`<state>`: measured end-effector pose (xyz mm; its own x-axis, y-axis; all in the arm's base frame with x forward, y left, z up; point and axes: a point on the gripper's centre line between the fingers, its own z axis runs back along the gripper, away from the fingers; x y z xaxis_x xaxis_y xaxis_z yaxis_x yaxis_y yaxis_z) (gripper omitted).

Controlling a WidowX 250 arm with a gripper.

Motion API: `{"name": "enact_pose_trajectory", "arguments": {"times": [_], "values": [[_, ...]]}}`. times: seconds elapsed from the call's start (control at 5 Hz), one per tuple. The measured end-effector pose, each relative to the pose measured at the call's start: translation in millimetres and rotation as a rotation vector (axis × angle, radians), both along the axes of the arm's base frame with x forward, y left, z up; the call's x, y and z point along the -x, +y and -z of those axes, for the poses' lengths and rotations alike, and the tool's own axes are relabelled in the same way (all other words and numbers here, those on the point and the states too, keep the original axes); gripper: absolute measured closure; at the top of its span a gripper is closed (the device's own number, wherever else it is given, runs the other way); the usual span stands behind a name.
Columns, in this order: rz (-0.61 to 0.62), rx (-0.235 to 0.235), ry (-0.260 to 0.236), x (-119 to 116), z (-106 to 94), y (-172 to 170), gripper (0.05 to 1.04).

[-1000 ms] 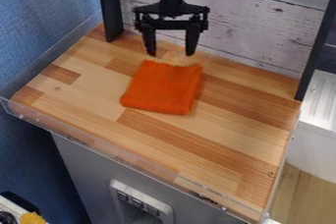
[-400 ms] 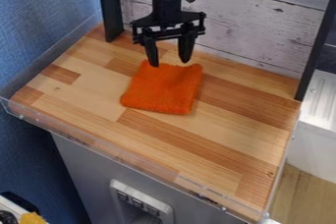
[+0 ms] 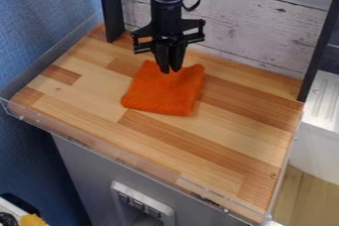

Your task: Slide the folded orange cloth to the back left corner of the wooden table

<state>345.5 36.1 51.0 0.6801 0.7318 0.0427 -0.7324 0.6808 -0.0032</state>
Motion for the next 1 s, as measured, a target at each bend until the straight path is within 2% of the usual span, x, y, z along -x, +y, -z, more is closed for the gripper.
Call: {"name": "enact_pose_trajectory", "arguments": {"times": [0.2, 0.6, 1.0], "values": [[-0.004, -0.006, 0.004, 2.7, 4.6, -7.0, 1.019], [-0.012, -0.006, 0.047, 9.8, 21.8, -7.7, 1.024], [0.01, 0.016, 0.088, 13.6, 34.2, -10.5, 1.025]]}}
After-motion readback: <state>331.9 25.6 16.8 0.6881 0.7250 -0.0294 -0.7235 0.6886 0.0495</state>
